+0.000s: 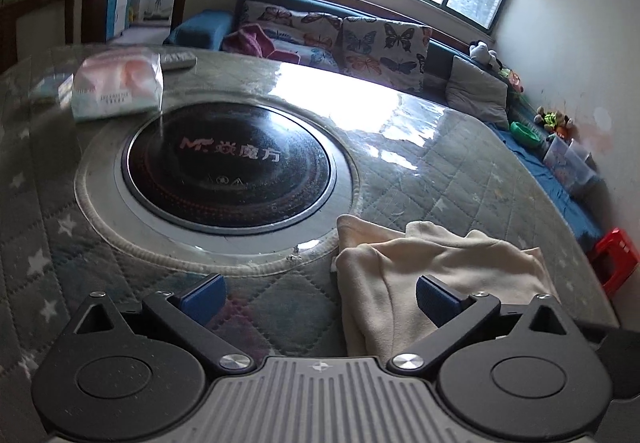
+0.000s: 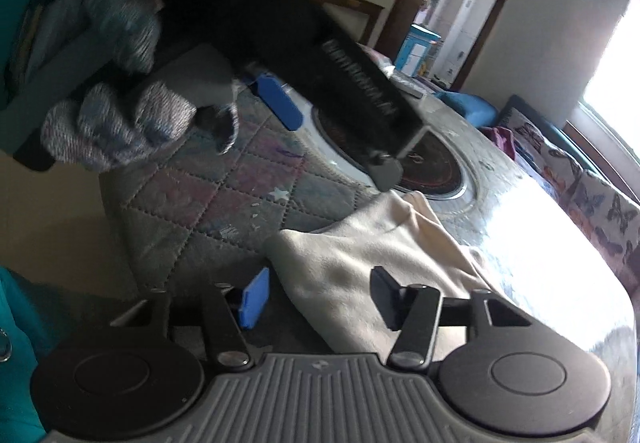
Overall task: Fold clothes
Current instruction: 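Grasp the folded sweatshirt edge with the left gripper while the right gripper grasps the other end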
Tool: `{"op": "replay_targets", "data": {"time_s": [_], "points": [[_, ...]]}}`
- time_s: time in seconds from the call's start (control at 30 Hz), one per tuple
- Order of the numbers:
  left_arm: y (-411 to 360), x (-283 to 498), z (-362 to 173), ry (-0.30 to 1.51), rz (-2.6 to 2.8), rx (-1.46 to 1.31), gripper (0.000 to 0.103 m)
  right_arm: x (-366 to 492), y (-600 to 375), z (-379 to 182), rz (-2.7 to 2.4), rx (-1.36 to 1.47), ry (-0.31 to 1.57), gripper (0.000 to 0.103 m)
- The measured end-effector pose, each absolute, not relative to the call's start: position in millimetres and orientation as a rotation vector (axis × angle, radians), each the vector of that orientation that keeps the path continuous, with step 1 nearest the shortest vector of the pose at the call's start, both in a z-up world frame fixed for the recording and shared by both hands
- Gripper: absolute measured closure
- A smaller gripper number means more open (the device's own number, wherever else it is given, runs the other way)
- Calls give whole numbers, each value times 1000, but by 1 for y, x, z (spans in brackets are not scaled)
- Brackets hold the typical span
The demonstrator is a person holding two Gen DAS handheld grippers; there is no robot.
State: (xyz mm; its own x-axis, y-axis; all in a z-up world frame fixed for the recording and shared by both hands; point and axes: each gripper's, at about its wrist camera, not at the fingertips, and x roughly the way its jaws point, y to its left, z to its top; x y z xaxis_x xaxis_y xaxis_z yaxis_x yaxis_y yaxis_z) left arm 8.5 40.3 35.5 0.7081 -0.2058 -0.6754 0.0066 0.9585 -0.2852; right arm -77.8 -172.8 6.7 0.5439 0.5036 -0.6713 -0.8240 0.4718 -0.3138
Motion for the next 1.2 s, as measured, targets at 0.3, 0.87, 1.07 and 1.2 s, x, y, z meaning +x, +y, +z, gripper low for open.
{"op": "replay_targets", "data": {"time_s": [0.3,0.87,1.07,1.2], "points": [[52,15,28,825,-129,-462,9,-75,-156,2,889,-725,499,85],[36,44,-1,965,-232,-783,43,-49,-205,39,887,-360,533,91],[39,47,-11,977,-224,-848,74,-49,-215,40,906,-339,542,91],[39,49,-8,964,-228,-805,83,-47,-221,38,897,-295,550,84]]}}
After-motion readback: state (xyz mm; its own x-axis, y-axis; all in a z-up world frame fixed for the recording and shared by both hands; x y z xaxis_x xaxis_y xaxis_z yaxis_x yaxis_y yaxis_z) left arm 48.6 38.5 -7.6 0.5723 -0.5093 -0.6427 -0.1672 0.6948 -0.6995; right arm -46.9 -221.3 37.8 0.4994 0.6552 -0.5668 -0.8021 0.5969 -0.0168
